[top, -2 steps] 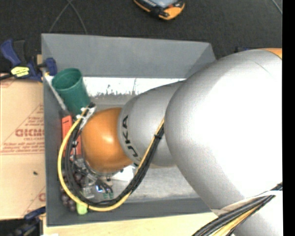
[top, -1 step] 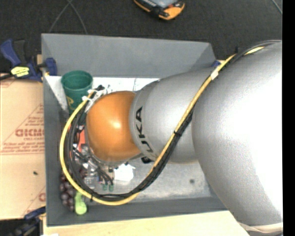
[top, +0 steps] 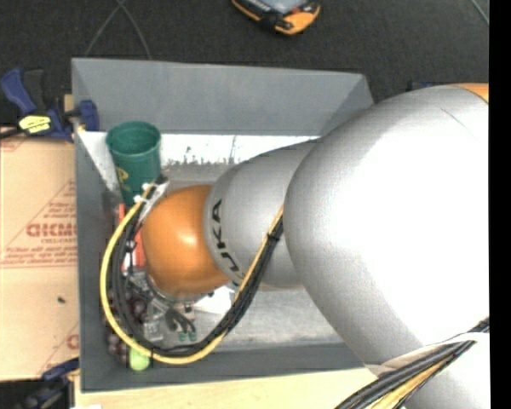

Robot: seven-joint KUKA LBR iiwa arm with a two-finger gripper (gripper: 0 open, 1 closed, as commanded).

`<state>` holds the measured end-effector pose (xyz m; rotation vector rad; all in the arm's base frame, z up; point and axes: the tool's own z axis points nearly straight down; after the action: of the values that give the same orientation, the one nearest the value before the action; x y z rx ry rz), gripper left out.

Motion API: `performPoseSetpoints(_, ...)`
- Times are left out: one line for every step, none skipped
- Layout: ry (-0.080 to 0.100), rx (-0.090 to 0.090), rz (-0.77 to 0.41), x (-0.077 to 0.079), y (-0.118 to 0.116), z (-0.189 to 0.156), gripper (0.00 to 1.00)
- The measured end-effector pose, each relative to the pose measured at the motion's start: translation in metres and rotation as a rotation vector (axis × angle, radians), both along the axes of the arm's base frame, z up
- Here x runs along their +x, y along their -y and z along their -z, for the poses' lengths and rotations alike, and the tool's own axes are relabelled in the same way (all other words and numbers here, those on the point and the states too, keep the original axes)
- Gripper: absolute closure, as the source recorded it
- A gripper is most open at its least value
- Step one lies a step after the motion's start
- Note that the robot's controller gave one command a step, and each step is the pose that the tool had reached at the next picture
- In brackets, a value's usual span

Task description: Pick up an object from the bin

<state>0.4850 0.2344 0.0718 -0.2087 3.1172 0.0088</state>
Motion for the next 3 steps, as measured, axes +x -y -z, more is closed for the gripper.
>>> performPoseSetpoints(0.017,0.0,-0.246,0.0129,-0.0028,0.0005,0.0)
performPoseSetpoints(0.012,0.004,-0.014,0.0046,0.0003,-0.0027,1.0)
performPoseSetpoints(0.011,0.004,-0.014,0.0046,0.0003,-0.0027,1.0)
